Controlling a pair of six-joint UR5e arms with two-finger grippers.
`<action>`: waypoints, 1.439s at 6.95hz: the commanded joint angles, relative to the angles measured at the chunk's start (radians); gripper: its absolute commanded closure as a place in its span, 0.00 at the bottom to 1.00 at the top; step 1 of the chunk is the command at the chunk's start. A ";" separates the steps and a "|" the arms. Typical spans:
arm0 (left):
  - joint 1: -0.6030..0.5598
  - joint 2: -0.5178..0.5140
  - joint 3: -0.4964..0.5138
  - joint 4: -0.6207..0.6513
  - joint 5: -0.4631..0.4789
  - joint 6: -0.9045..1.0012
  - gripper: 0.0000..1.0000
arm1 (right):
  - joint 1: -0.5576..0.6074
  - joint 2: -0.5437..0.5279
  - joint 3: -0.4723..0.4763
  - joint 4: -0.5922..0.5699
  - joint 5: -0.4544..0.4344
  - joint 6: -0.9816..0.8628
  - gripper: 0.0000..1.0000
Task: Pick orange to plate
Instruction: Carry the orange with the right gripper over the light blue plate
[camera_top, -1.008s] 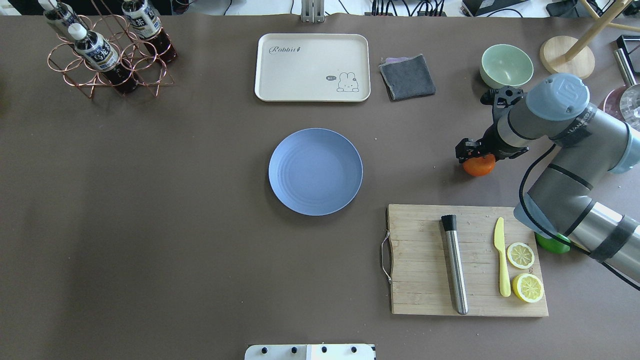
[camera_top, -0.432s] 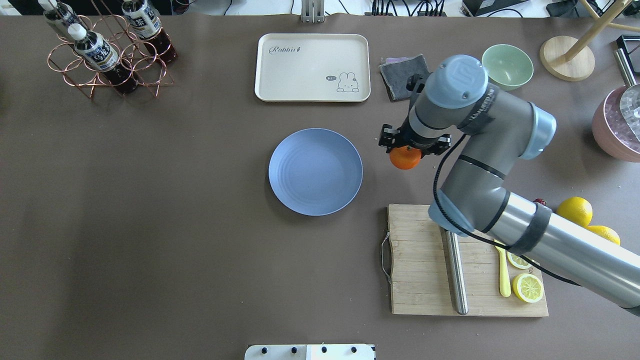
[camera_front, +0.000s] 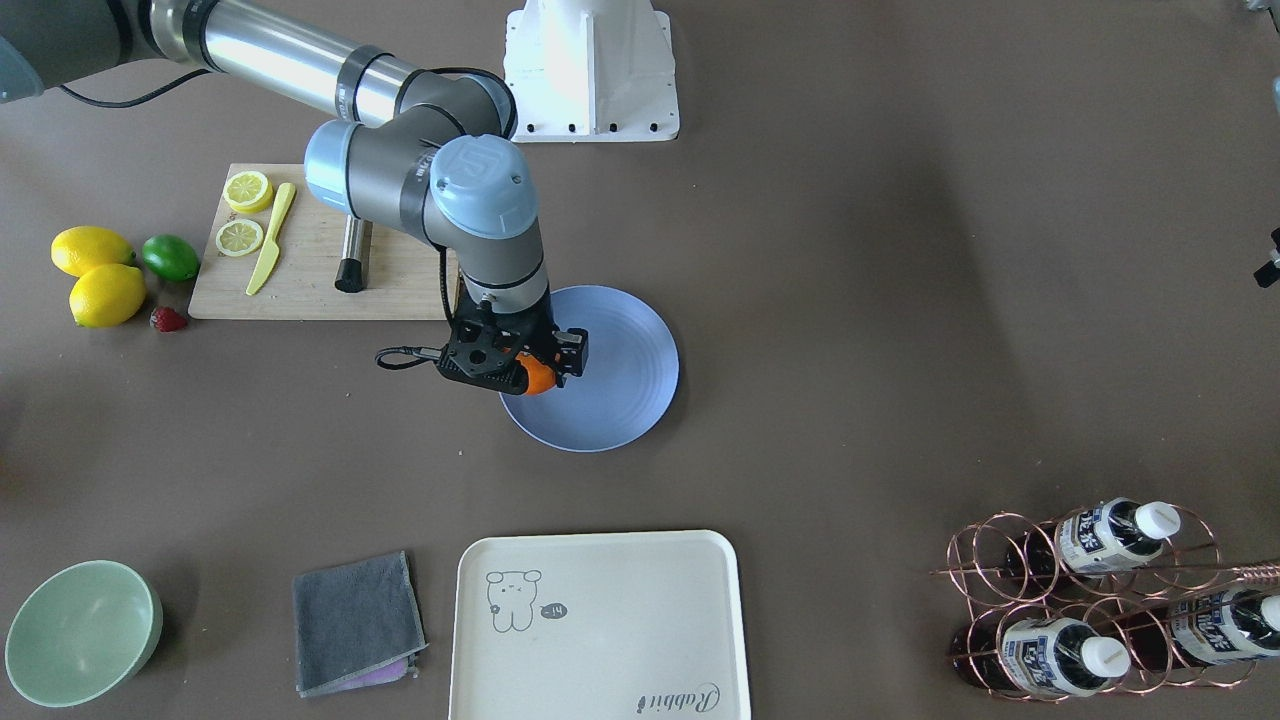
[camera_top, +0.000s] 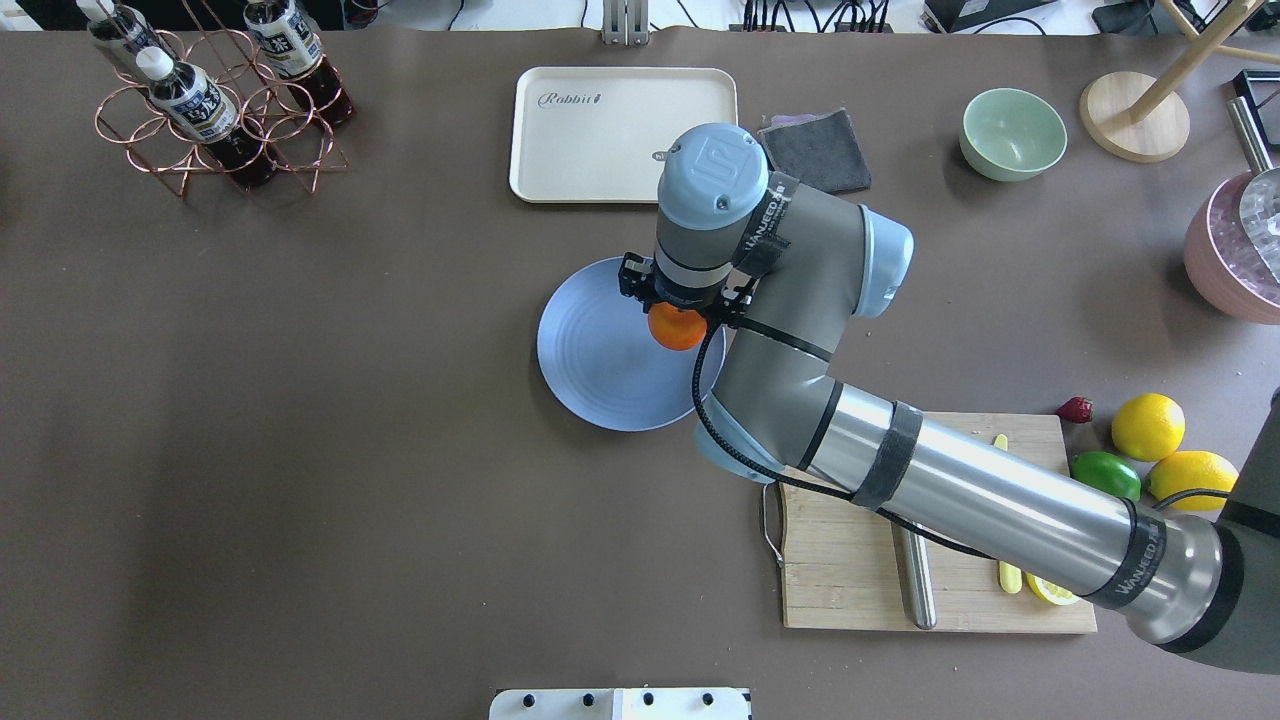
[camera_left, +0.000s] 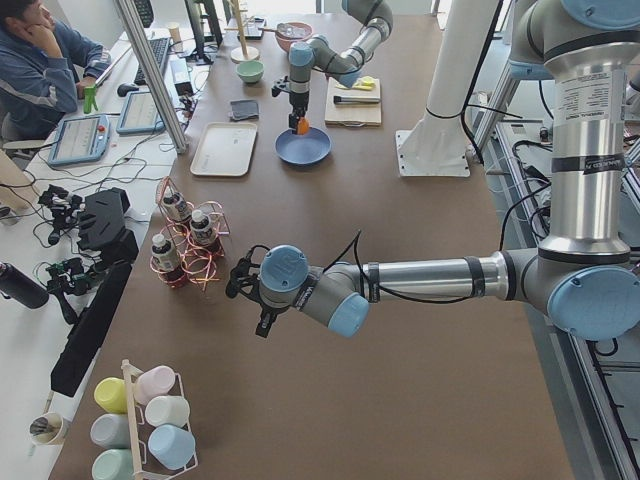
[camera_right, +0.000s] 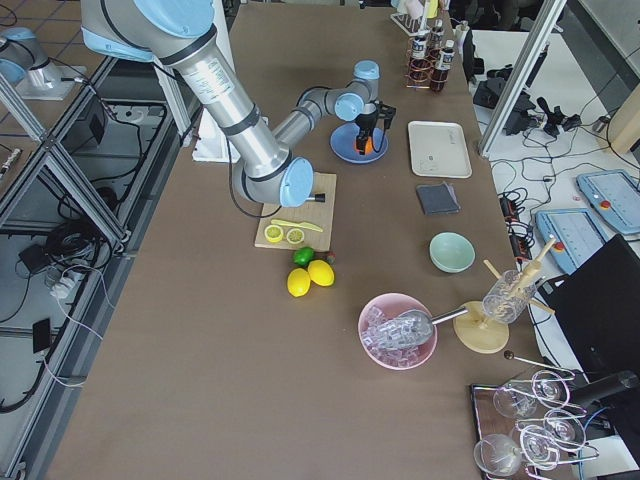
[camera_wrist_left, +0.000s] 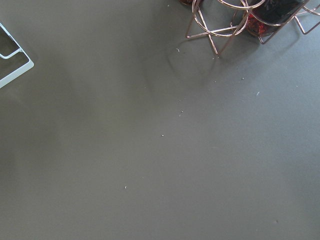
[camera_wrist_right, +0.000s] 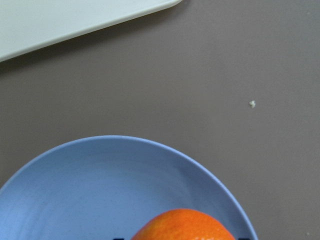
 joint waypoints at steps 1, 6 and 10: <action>0.000 0.001 0.000 0.000 -0.001 0.000 0.01 | -0.050 0.027 -0.028 0.002 -0.026 0.035 1.00; 0.000 0.007 0.000 -0.005 -0.004 0.000 0.01 | -0.078 0.041 -0.031 0.002 -0.084 -0.003 0.00; -0.002 0.016 0.012 0.001 -0.002 0.006 0.01 | 0.125 -0.001 0.007 -0.020 0.120 -0.197 0.00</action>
